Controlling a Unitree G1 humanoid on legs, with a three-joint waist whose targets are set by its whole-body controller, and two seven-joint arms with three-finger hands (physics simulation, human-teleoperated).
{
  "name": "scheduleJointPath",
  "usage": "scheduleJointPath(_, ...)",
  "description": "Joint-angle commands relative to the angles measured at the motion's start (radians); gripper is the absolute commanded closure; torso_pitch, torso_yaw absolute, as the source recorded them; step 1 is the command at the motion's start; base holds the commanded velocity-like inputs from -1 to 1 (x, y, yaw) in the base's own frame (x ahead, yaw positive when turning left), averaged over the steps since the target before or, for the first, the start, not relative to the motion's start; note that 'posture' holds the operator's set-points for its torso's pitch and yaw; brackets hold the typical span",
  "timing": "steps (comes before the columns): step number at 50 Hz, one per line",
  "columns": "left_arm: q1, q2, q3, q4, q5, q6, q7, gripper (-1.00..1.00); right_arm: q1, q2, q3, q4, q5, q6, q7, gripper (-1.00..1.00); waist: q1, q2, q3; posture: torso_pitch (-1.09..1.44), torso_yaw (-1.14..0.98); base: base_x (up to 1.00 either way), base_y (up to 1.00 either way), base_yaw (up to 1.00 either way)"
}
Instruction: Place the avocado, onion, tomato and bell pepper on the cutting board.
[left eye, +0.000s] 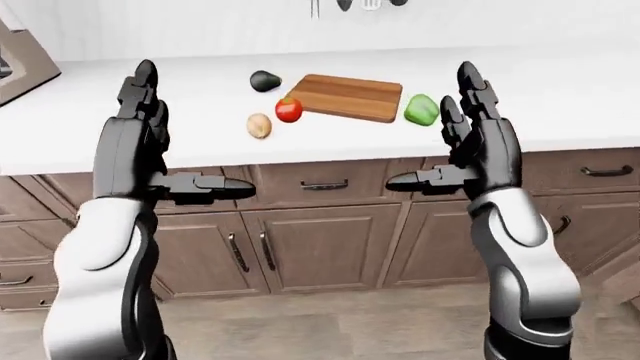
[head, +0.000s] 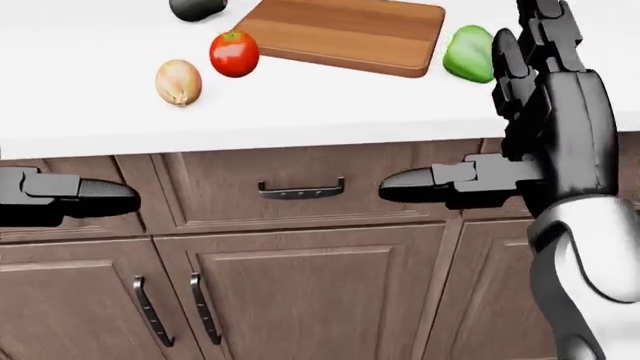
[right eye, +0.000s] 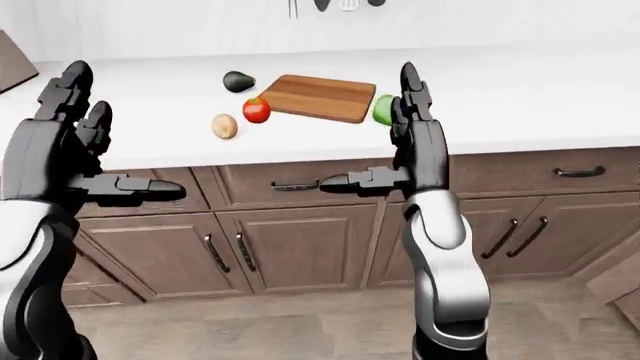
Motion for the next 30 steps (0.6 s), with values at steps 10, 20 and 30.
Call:
scheduleJointPath(10, -0.03, 0.014, 0.004, -0.05, -0.002, -0.031, 0.001, -1.0, -0.027, -0.02, -0.029, -0.067, 0.002, -0.041, -0.007, -1.0, 0.001, -0.063, -0.046, 0.0, 0.0, 0.21, 0.0, 0.0)
scheduleJointPath(20, -0.014, 0.011, 0.014, -0.032, -0.008, -0.061, 0.009, -1.0, -0.02, -0.022, -0.036, -0.078, 0.006, -0.048, -0.009, -1.0, -0.015, -0.083, -0.046, 0.0, 0.0, 0.21, 0.0, 0.0)
scheduleJointPath(30, -0.014, 0.017, 0.015, -0.045, -0.012, -0.049, 0.011, -1.0, -0.01, -0.023, -0.037, -0.089, 0.002, -0.044, -0.002, -1.0, -0.014, 0.015, -0.041, 0.0, 0.0, 0.2, 0.0, 0.0)
